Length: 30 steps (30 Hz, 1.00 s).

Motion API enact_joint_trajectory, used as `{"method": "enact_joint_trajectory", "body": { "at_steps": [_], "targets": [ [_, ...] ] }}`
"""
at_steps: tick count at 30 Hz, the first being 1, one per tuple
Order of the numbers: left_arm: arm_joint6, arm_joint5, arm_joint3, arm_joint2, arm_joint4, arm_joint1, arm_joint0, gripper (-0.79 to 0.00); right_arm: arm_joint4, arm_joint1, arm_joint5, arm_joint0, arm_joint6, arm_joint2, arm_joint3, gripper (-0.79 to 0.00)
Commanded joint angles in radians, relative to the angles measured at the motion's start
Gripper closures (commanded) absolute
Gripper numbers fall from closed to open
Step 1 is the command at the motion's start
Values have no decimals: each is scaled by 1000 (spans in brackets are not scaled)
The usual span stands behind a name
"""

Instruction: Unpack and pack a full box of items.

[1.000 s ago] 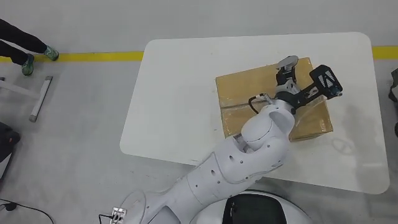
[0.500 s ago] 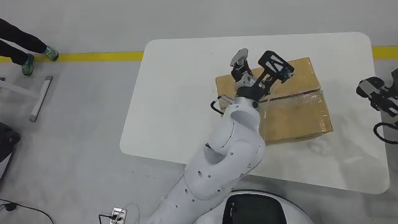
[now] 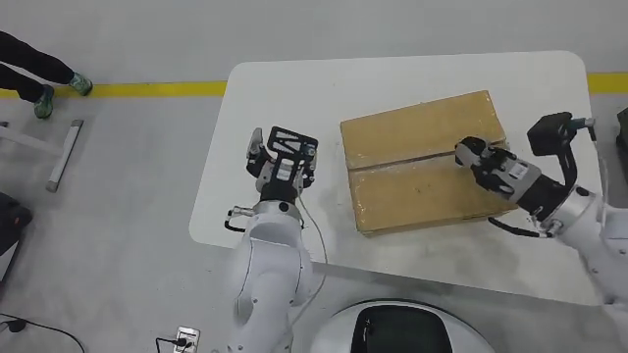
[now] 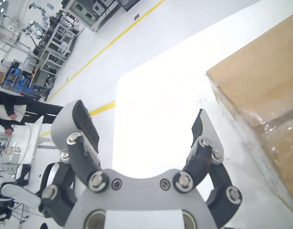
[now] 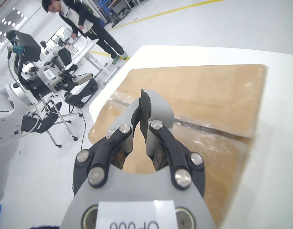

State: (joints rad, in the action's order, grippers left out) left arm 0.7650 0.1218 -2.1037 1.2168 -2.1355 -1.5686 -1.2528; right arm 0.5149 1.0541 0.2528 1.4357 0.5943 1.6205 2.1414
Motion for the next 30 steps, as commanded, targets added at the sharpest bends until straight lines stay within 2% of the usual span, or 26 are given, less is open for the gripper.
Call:
{"method": "enact_joint_trajectory", "body": {
  "at_steps": [1,8,13,19,30],
  "targets": [
    [-14,10,-22,31,5,4,-32,-785,98,4,-30,-38,-11,-95,14,0],
    [-47,21,-62,121,51,14,-92,-785,362,33,-140,-187,-63,-396,-17,0],
    [-70,31,-62,173,66,20,-128,-785,494,58,-222,-277,-71,-539,-114,0],
    [-87,47,-54,175,76,24,-134,-785,513,70,-268,-297,-75,-562,-171,0],
    [-94,71,-20,152,90,28,-100,-785,486,57,-254,-208,-68,-426,-134,0]
  ]
}}
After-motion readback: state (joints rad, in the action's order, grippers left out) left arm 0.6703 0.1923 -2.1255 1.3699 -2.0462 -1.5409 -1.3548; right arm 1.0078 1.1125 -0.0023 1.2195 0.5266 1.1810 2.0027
